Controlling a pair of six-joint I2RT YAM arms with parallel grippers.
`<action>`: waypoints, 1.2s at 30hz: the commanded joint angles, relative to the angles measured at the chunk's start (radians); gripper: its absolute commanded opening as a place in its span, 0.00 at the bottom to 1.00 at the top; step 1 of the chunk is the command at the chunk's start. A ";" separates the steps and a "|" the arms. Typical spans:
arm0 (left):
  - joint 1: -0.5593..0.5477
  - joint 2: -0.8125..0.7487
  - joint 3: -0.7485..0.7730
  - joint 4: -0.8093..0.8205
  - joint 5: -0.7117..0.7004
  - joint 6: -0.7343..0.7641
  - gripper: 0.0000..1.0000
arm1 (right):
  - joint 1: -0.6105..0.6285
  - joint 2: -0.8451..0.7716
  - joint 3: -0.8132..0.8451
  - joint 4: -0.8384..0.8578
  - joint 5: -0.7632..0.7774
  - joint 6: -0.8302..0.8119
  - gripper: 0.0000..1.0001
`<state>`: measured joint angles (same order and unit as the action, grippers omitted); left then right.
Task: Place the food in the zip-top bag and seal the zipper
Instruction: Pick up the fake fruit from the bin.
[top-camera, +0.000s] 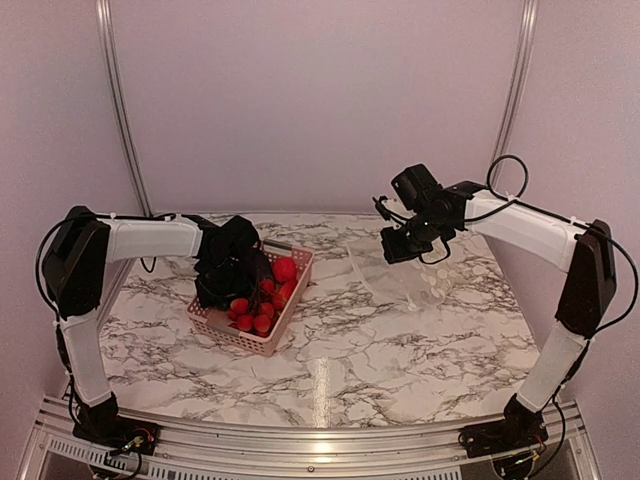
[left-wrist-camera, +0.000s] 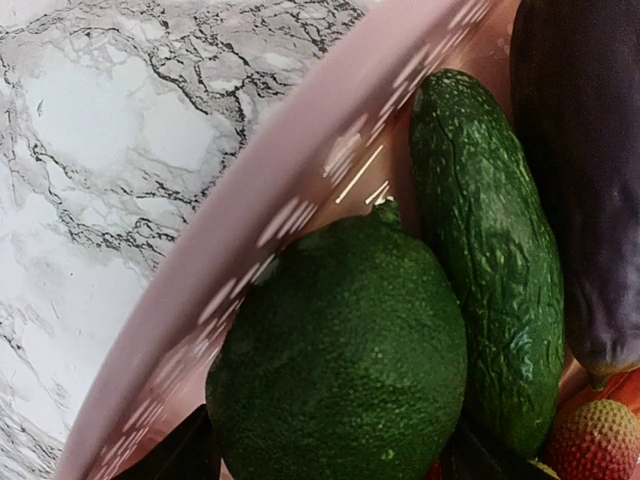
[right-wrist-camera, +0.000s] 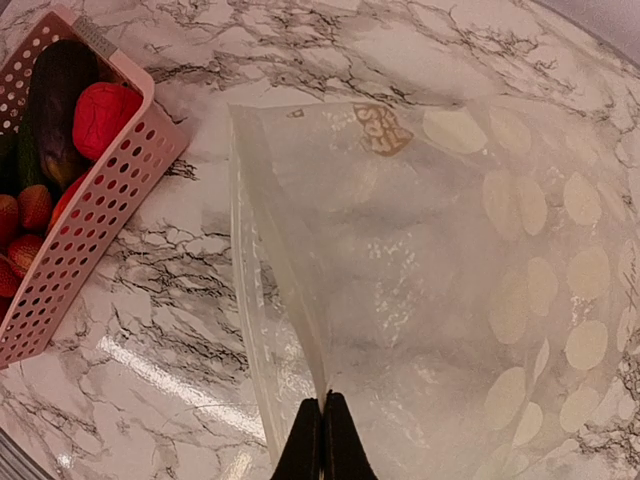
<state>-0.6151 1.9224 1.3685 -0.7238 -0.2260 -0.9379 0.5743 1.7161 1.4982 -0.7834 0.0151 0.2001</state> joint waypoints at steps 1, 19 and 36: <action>0.005 0.046 0.041 0.001 -0.062 0.039 0.76 | -0.002 -0.037 -0.012 0.005 -0.005 0.018 0.00; 0.004 -0.104 0.114 -0.002 -0.178 0.179 0.49 | -0.003 -0.019 0.023 -0.013 -0.005 0.008 0.00; -0.004 -0.304 0.078 0.377 0.217 0.285 0.44 | 0.002 0.062 0.161 -0.037 -0.041 -0.002 0.00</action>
<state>-0.6144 1.6730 1.4757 -0.5194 -0.1650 -0.6933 0.5743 1.7584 1.6032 -0.8028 -0.0132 0.2062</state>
